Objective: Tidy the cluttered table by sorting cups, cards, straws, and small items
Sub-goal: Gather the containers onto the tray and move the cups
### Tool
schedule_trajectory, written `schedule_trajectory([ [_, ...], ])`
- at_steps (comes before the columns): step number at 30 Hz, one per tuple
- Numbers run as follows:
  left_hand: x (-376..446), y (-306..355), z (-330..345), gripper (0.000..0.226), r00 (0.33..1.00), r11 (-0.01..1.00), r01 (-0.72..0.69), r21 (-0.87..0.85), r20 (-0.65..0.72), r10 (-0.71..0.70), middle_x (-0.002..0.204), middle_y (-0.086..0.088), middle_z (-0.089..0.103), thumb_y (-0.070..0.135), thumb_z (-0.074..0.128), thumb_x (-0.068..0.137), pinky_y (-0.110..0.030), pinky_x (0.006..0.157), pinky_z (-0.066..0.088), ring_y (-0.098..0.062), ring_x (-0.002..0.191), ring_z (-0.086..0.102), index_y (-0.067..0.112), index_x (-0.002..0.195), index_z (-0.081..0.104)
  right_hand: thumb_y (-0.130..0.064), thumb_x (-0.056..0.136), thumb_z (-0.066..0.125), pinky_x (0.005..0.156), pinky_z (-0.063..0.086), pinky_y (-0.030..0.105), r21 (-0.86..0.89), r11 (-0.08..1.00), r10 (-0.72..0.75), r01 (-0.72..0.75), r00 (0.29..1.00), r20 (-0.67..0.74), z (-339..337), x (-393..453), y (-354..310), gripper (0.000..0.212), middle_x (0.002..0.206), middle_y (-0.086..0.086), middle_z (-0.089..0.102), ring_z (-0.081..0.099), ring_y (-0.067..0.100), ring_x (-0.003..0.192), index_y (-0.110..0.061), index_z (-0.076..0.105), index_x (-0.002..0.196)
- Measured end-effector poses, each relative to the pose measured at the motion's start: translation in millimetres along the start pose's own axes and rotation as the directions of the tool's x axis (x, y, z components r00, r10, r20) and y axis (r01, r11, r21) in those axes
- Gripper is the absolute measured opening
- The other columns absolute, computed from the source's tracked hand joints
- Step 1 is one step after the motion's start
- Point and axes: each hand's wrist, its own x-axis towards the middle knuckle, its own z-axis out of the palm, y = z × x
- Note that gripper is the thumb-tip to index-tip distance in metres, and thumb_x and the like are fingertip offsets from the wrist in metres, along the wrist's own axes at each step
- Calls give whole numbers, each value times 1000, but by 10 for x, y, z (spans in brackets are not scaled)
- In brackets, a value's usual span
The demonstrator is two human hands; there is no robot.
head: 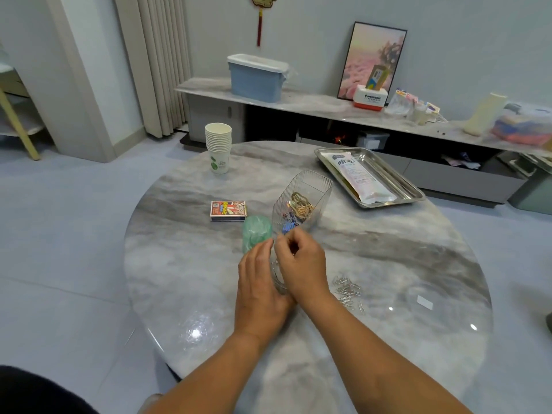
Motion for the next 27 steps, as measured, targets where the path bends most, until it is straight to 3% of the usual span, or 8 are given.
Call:
schedule_trajectory([
  [5, 0, 16, -3, 92, 999, 1000, 27, -13, -34, -28, 150, 2, 40, 21, 82, 71, -41, 114, 36, -17, 139, 36, 15, 149, 34, -26, 91, 62, 76, 54, 38, -121, 978, -149, 167, 978, 147, -78, -66, 64, 4, 87, -11, 67, 64, 10, 82, -27, 60, 95],
  [8, 6, 19, 7, 92, 998, 999, 48, 4, -41, -47, 147, -1, 43, 25, 81, 71, -44, 111, 39, -20, 136, 38, 15, 149, 34, -21, 97, 62, 80, 56, 35, -94, 981, -149, 169, 971, 184, -154, -111, 119, 14, 94, -14, 72, 69, 6, 89, -31, 66, 106],
  [13, 43, -13, -20, 110, 986, 989, 149, 24, -83, -147, 144, -5, 46, 48, 91, 59, -34, 112, 35, -25, 133, 41, 11, 148, 37, -17, 103, 55, 87, 51, 19, 92, 996, 10, -6, 999, -48, -417, -179, 134, 23, 101, -13, 76, 69, 0, 101, -27, 70, 118],
  [15, 50, -1, -39, 109, 973, 981, 193, -38, -122, -196, 143, -4, 46, 44, 93, 59, -29, 111, 33, -24, 133, 39, 12, 147, 37, -25, 106, 52, 95, 50, 22, 8, 993, 116, -116, 982, -152, -634, -200, 336, 24, 113, -13, 74, 65, 0, 109, -30, 68, 122],
  [17, 47, 4, -46, 109, 961, 970, 228, -86, -141, -238, 143, -3, 45, 42, 94, 60, -25, 110, 30, -21, 133, 37, 14, 148, 36, -38, 106, 46, 105, 44, 27, -145, 949, 259, -281, 954, -151, -863, -283, 603, 34, 133, -9, 66, 58, 8, 125, -28, 64, 133],
  [20, 51, -7, -27, 109, 948, 960, 251, -124, -171, -269, 144, -4, 44, 41, 93, 61, -30, 112, 32, -21, 135, 36, 13, 149, 35, -48, 105, 40, 118, 32, 36, -308, 894, 325, -325, 944, -50, -967, -414, 760, 49, 148, -4, 55, 45, 15, 140, -21, 56, 144],
  [23, 67, -40, 5, 110, 935, 954, 271, -126, -200, -292, 145, -7, 45, 39, 94, 60, -33, 114, 31, -24, 136, 37, 10, 149, 36, -51, 104, 40, 125, 18, 35, -409, 896, 253, -172, 955, 153, -690, -429, 678, 58, 159, -1, 42, 31, 13, 149, -17, 47, 151],
  [27, 71, -41, 13, 110, 916, 941, 312, -132, -223, -334, 146, -7, 46, 37, 94, 60, -37, 116, 31, -25, 137, 37, 11, 149, 36, -75, 85, 29, 126, 5, 32, -551, 830, 177, 85, 898, 404, -327, -421, 635, 85, 167, -6, 23, 14, 12, 154, -29, 34, 157],
])
